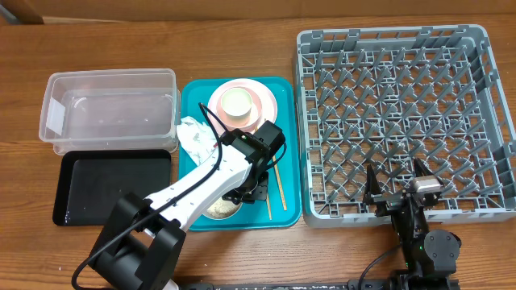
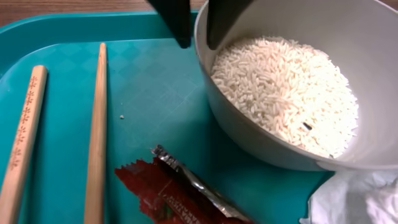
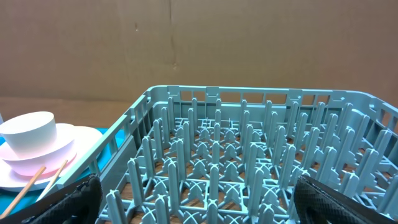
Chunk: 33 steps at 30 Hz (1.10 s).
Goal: Sort waste into correct bins and load items into the dishwasher
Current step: 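Lower the left gripper and grasp the rim of the white rice bowl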
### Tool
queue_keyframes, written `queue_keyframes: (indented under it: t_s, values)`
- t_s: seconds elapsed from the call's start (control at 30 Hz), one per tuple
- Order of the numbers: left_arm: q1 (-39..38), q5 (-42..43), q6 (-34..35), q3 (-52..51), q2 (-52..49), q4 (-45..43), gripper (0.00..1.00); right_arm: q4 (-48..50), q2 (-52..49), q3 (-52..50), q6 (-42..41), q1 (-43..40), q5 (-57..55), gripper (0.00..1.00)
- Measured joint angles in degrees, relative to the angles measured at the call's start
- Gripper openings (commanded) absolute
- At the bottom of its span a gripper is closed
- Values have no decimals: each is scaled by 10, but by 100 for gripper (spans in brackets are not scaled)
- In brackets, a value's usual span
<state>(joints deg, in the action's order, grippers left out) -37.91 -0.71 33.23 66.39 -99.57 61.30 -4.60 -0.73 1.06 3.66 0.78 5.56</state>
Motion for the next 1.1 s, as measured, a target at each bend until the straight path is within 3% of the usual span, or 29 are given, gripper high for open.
queue_keyframes:
  t_s: [0.9,1.1]
  values:
    - [0,-5,1,0,0,17,19,0,0,0,0,0,0,100]
    - [0,-6,3,0,0,21,25,0,0,0,0,0,0,100]
